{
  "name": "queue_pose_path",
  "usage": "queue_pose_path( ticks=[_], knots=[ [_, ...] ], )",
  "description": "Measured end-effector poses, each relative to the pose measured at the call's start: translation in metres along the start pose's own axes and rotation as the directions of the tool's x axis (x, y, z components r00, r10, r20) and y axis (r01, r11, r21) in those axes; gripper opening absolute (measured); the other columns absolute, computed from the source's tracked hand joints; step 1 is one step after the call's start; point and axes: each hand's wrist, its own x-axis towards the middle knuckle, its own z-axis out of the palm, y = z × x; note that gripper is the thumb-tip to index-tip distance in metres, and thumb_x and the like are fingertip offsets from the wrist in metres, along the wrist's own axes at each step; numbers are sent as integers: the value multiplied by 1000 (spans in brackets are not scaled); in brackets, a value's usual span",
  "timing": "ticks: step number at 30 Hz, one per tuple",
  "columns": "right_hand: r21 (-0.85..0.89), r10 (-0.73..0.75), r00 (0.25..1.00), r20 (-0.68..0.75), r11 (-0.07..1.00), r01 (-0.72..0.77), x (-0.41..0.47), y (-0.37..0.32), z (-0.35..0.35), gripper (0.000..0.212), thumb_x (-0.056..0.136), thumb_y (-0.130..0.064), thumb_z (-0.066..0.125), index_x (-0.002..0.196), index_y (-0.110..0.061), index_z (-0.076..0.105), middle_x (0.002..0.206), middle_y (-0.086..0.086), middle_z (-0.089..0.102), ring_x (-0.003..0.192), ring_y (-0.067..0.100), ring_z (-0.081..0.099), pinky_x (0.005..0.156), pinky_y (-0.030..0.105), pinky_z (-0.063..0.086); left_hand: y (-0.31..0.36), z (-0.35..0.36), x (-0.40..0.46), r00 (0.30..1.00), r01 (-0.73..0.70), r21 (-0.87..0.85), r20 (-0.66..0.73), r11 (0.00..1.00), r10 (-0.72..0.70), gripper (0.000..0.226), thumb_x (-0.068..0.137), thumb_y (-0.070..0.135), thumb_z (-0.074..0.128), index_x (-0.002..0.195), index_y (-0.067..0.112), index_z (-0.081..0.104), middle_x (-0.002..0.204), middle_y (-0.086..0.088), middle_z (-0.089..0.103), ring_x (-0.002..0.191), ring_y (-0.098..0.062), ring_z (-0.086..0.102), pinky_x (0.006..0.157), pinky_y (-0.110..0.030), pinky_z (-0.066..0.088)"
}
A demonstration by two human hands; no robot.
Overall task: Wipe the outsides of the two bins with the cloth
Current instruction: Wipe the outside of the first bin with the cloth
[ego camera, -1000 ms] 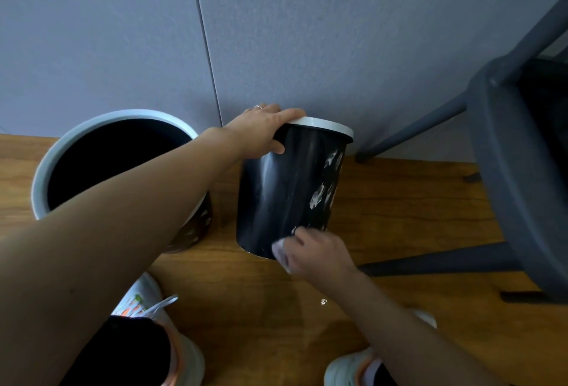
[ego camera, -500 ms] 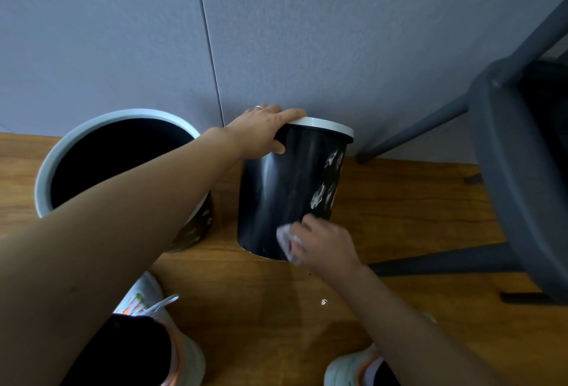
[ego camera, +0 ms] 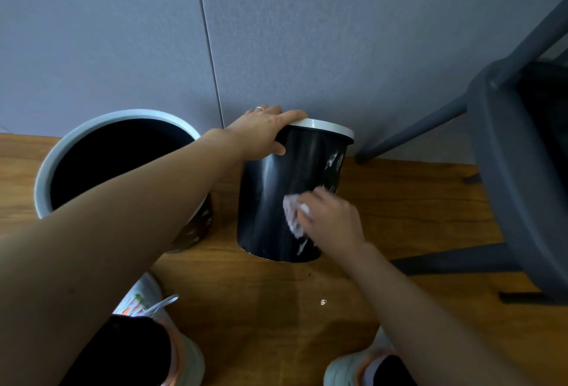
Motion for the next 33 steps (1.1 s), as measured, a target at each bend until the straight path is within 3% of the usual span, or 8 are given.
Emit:
queue_pose_path(
  ticks=[8, 11, 15, 18, 22, 25, 30, 33],
  knots=[
    [18, -159, 975, 155, 987, 158, -44, -7, 27, 12, 82, -27, 71, 93, -23, 68, 84, -5, 63, 62, 5, 54, 51, 15, 33, 0, 0, -1, 1000, -7, -13, 6, 1000, 7, 73, 86, 25, 68, 145, 36, 26, 121, -10, 49, 115, -33, 45, 102, -48, 36],
    [0, -18, 999, 27, 1000, 18, -11, 3, 10, 17, 93, -27, 59, 108, -22, 64, 95, -4, 61, 70, 5, 48, 56, 18, 36, -1, 0, -1, 1000, 1, 5, 1, 1000, -1, 75, 85, 25, 69, 146, 34, 26, 122, -11, 49, 115, -34, 45, 102, -48, 36],
    [28, 52, 990, -134, 998, -48, 25, 5, -14, 16, 91, -23, 61, 103, -17, 69, 91, 2, 63, 69, 16, 57, 55, 22, 35, 1, 2, -1, 1000, -2, 7, -2, 1000, 2, 75, 84, 26, 69, 145, 35, 27, 120, -10, 49, 114, -34, 46, 101, -46, 37],
    [-34, -18, 1000, -23, 999, 17, 11, -4, -8, 16, 89, -29, 63, 102, -21, 67, 91, -1, 61, 70, 14, 59, 54, 20, 36, 1, 2, 1, 1000, -1, -4, 0, 1000, 1, 75, 84, 25, 70, 144, 36, 27, 120, -9, 49, 114, -34, 46, 101, -46, 36],
    [-64, -222, 962, 157, 970, 234, -34, -15, 9, 14, 71, -29, 79, 78, -23, 69, 70, -4, 61, 52, 9, 53, 45, 18, 31, 0, 2, 1, 1000, -10, -14, 4, 1000, 10, 72, 85, 26, 68, 143, 38, 27, 121, -9, 48, 115, -33, 46, 101, -47, 36],
    [-41, -210, 959, 193, 974, 222, -28, -9, 10, 9, 84, -31, 64, 86, -23, 66, 77, -4, 61, 57, 7, 46, 48, 19, 30, 2, 2, 2, 1000, -11, -3, 2, 1000, 11, 73, 85, 26, 69, 143, 37, 27, 121, -9, 49, 114, -33, 46, 102, -49, 36],
    [-26, -11, 995, -96, 1000, 8, 23, 4, -15, 16, 92, -28, 59, 102, -20, 68, 88, 0, 63, 66, 12, 54, 53, 22, 36, 1, 2, 2, 1000, -13, 12, 0, 1000, 13, 75, 84, 26, 70, 144, 35, 28, 119, -10, 49, 113, -34, 47, 102, -48, 37],
    [-32, -12, 990, -137, 999, 7, 32, 5, -20, 17, 92, -26, 60, 103, -18, 69, 89, 3, 64, 68, 17, 60, 52, 23, 40, 2, 4, 4, 1000, -13, 10, -1, 1000, 13, 75, 84, 26, 69, 144, 36, 27, 120, -9, 49, 113, -34, 47, 102, -48, 37]
  ],
)
